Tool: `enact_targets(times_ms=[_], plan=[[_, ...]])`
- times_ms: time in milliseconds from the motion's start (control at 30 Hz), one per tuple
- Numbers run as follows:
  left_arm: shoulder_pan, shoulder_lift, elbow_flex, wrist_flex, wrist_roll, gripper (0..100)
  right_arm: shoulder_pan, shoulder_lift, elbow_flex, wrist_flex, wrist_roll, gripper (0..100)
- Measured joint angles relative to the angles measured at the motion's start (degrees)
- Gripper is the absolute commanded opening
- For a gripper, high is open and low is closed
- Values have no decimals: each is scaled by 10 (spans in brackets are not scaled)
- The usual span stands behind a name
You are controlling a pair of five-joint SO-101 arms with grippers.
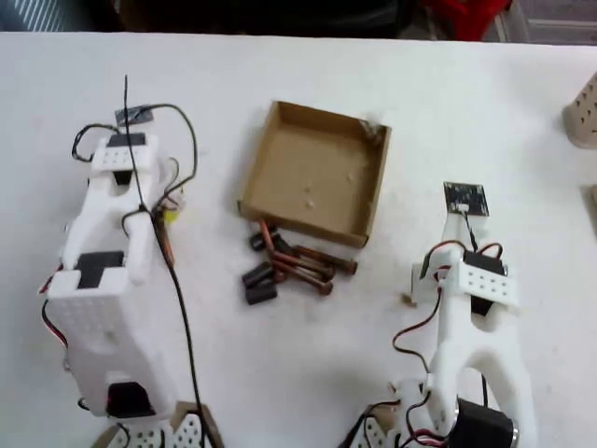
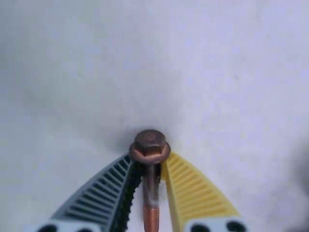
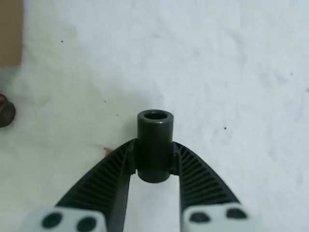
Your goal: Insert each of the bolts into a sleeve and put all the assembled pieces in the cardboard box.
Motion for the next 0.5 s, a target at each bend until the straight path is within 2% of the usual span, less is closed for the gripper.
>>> enact_targets(times_ms=[67,167,500], plan=[[0,7,-12,11,1,77,0,0,0,0,0,17],[0,9,-15,14,1,13,0,0,0,0,0,17],[0,9,-15,13,0,20,0,0,0,0,0,17]])
